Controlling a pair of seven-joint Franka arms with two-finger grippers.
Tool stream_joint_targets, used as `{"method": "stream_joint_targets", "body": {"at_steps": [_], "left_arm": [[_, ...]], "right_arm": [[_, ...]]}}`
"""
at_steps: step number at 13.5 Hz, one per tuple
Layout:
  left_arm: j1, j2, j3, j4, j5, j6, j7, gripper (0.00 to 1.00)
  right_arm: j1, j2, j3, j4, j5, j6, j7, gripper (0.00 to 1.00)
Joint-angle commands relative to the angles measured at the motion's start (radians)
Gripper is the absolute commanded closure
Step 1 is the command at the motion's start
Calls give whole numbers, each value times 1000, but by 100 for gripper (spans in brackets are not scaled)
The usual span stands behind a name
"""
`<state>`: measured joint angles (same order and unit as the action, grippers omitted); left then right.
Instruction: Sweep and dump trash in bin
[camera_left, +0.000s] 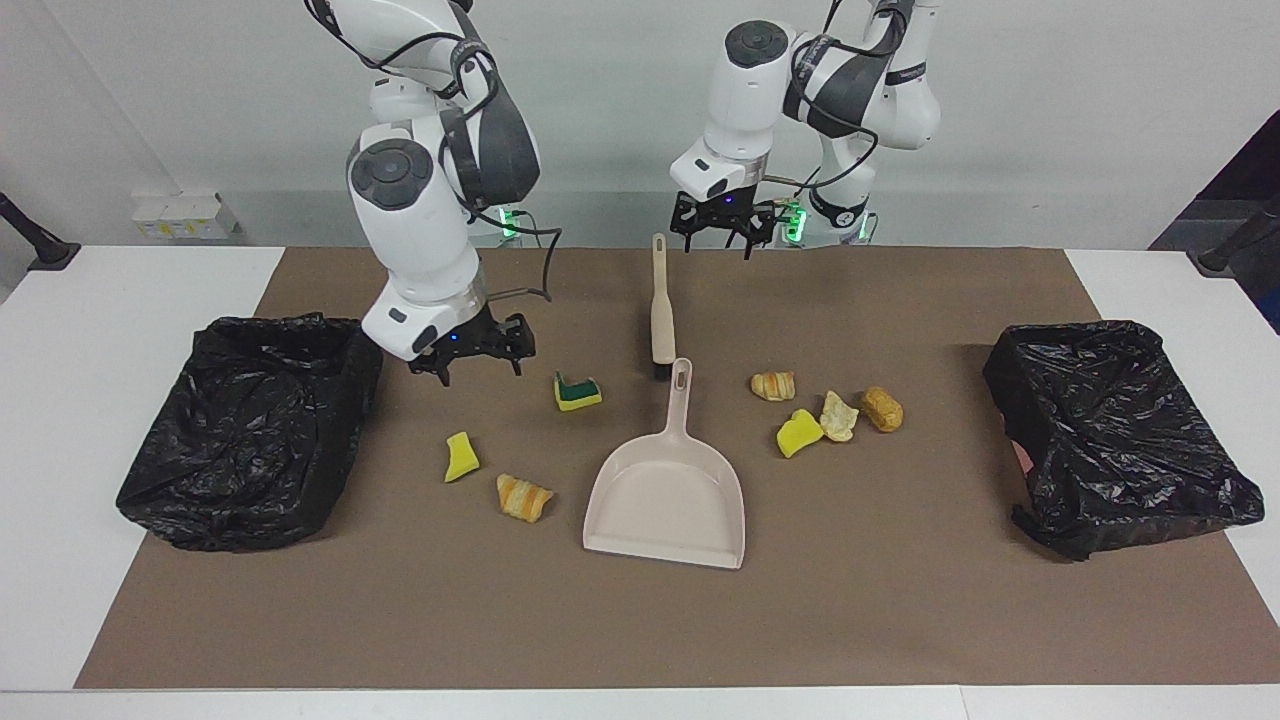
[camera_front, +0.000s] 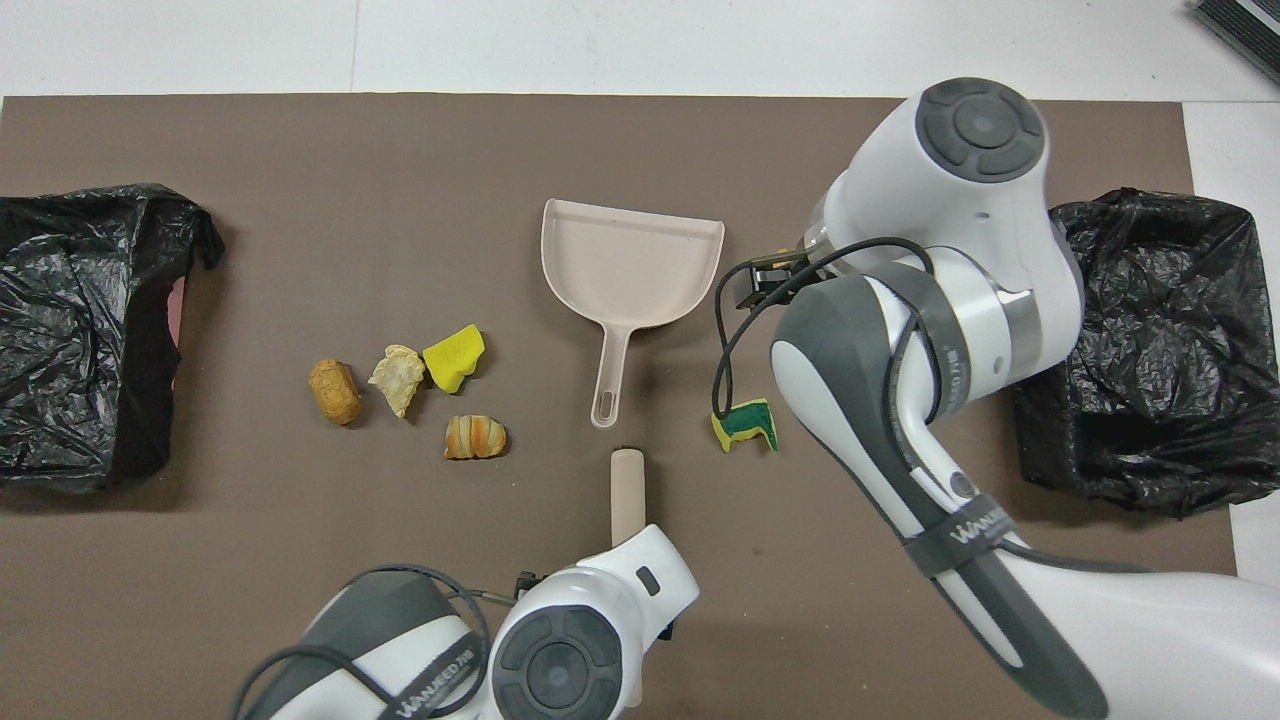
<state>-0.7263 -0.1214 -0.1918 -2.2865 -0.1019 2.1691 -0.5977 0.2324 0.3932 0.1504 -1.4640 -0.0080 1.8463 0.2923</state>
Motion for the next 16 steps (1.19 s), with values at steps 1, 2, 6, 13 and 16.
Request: {"method": "stream_joint_targets", "body": {"at_steps": [1, 2, 6, 13, 16], "left_arm": [[-63, 26, 22, -73, -10, 95, -13, 0], [-71, 29, 22, -74, -10, 95, -16, 0], [-94, 49, 22, -99, -12, 150, -37, 0], [-124, 102, 26, -76, -12, 186, -63, 0], [-121, 101, 26, -68, -12, 172, -60, 21]], "right_arm": [[36, 91, 1, 100, 22, 19, 112, 0], [50, 107, 3, 105, 22, 31, 148, 0], [103, 197, 18, 172, 66, 28, 309, 0], [177, 253, 20, 182, 143, 74, 487, 0], [188, 250, 21, 165, 129, 68, 489, 17]]}}
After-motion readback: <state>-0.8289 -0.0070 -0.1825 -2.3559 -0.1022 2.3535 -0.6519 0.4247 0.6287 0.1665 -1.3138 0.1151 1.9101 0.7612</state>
